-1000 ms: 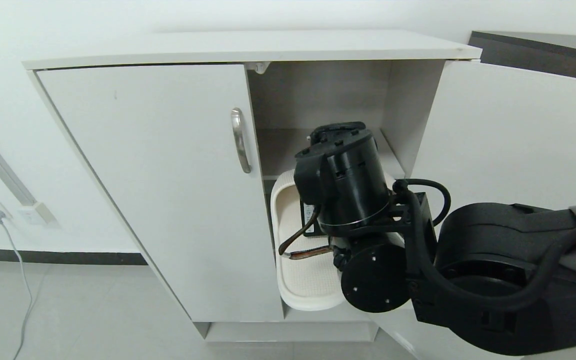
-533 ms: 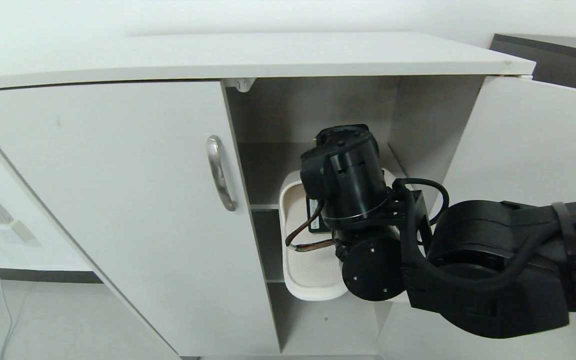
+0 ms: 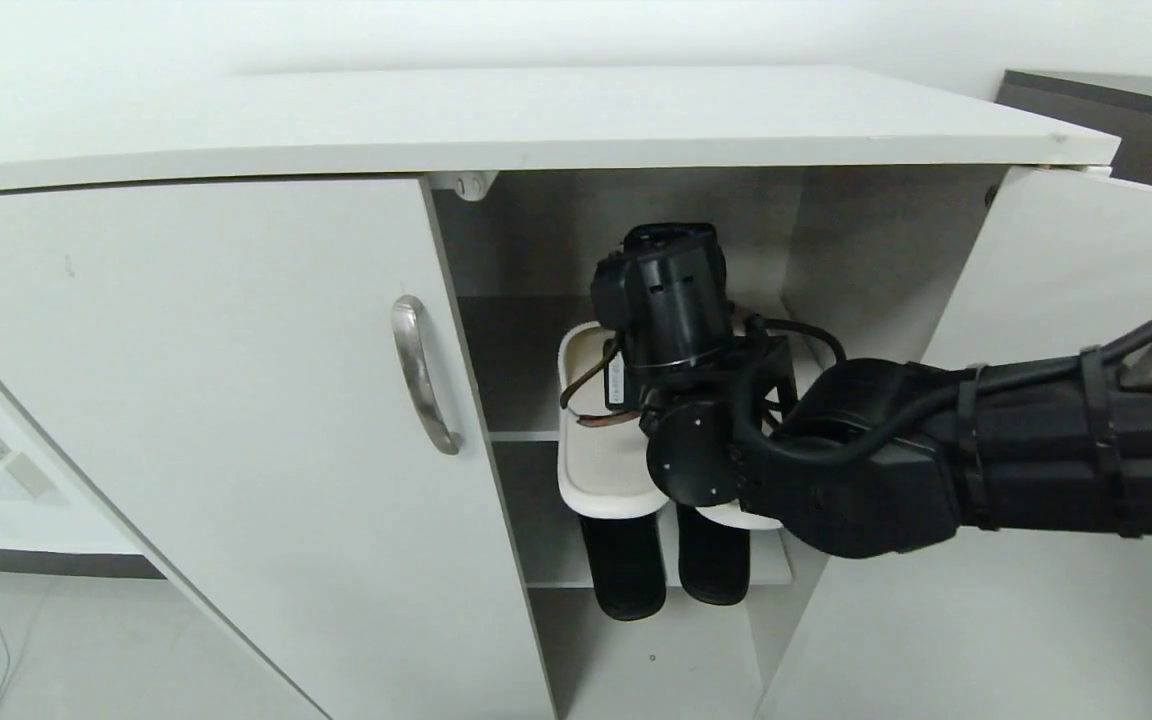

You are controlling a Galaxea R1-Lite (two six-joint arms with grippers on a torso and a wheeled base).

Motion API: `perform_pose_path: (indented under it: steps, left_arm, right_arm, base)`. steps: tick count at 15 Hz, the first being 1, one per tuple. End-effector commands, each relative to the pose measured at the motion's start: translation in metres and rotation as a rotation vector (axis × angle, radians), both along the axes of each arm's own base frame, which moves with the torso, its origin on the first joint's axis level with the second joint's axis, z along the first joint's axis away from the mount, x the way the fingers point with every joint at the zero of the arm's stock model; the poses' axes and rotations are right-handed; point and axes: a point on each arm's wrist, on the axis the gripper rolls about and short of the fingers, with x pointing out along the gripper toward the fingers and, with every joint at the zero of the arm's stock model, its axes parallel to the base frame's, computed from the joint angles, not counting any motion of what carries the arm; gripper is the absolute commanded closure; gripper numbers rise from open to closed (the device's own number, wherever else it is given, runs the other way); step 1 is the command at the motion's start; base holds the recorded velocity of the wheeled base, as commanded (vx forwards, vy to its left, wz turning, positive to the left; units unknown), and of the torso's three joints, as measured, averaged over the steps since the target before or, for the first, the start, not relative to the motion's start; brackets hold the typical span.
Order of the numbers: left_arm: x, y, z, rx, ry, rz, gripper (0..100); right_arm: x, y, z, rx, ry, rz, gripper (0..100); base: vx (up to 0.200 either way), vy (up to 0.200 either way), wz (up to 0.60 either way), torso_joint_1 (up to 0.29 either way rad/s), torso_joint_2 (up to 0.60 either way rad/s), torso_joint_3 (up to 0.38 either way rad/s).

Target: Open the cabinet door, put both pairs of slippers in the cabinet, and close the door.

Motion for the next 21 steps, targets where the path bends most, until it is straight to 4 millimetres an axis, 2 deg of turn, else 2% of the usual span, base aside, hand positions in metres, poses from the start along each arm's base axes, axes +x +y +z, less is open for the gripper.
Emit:
perform_pose_path:
  steps: [1, 5, 8, 16, 17, 21]
  left_arm:
    - [0.0, 0.0, 0.0, -0.001, 0.002, 0.0, 100]
    - [0.0, 0.0, 0.0, -0.001, 0.002, 0.0, 100]
    - [0.0, 0.0, 0.0, -0.001, 0.002, 0.0, 100]
    - [0.0, 0.0, 0.0, -0.001, 0.002, 0.0, 100]
    - [0.0, 0.0, 0.0, -0.001, 0.002, 0.0, 100]
    - [0.0, 0.0, 0.0, -0.001, 0.002, 0.0, 100]
  right_arm:
    - [0.018, 0.007, -0.011, -0.012, 0.008, -0.009, 100]
    - [0.042, 0.008, -0.004, -0.022, -0.025, -0.035, 100]
    - [0.047, 0.007, 0.001, -0.019, -0.038, -0.041, 100]
    - [0.061, 0.003, -0.01, -0.035, -0.02, -0.061, 100]
    - [0.061, 0.003, -0.011, -0.036, -0.019, -0.06, 0]
    - [0.057, 0.001, -0.011, -0.046, -0.01, -0.053, 0]
  base:
    - [0.0, 0.0, 0.0, 0.0, 0.0, 0.0]
    - [0.0, 0.0, 0.0, 0.0, 0.0, 0.0]
    - [0.0, 0.0, 0.0, 0.0, 0.0, 0.0]
    - [0.0, 0.0, 0.0, 0.0, 0.0, 0.0]
    - [0.0, 0.0, 0.0, 0.0, 0.0, 0.0]
    - [0.0, 0.0, 0.0, 0.0, 0.0, 0.0]
